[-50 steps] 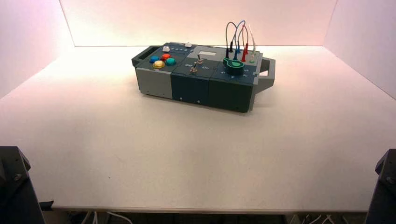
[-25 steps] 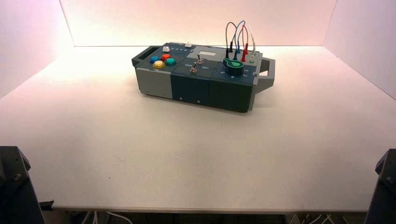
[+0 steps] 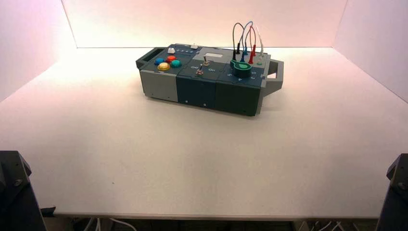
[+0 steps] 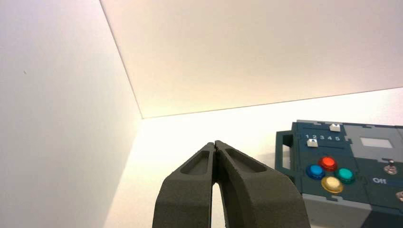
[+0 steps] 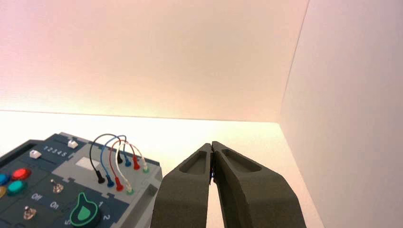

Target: Return to the home position.

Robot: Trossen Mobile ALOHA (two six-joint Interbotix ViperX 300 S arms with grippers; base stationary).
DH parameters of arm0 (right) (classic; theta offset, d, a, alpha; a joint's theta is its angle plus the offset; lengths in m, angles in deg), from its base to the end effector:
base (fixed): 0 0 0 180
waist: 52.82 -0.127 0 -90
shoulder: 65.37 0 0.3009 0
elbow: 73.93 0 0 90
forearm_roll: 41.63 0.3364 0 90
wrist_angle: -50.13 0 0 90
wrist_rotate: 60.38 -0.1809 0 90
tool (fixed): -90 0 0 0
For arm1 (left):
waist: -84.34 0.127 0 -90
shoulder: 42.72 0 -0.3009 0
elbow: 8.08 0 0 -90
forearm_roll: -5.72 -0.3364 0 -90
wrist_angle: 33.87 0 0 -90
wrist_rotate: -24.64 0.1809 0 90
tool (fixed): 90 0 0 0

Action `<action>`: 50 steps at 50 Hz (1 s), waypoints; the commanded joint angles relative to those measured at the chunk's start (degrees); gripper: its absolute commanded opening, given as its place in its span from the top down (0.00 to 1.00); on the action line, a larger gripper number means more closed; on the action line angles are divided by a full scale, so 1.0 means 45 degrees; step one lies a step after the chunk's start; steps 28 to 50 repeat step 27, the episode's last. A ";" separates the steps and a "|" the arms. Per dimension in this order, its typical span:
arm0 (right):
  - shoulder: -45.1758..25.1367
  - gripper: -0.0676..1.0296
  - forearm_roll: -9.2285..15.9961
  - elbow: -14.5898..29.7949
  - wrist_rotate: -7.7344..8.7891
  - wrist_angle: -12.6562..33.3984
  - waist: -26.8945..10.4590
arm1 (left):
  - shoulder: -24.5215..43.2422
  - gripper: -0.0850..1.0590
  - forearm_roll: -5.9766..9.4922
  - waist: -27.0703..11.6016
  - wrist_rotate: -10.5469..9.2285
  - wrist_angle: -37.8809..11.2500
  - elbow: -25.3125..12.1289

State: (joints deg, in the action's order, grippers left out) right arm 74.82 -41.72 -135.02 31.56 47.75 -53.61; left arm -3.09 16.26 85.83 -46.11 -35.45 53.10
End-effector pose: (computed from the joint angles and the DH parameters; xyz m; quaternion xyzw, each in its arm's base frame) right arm 0.2781 0.0038 0.2292 -0.0182 0.0741 0.0082 0.9970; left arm 0.2753 0.0062 0.2171 0.0739 0.1081 0.0022 0.9914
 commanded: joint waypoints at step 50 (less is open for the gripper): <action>-0.0254 0.95 0.0000 0.0078 0.0020 0.0117 -0.0332 | 0.0332 0.95 0.0059 0.0352 0.0176 0.0430 -0.0215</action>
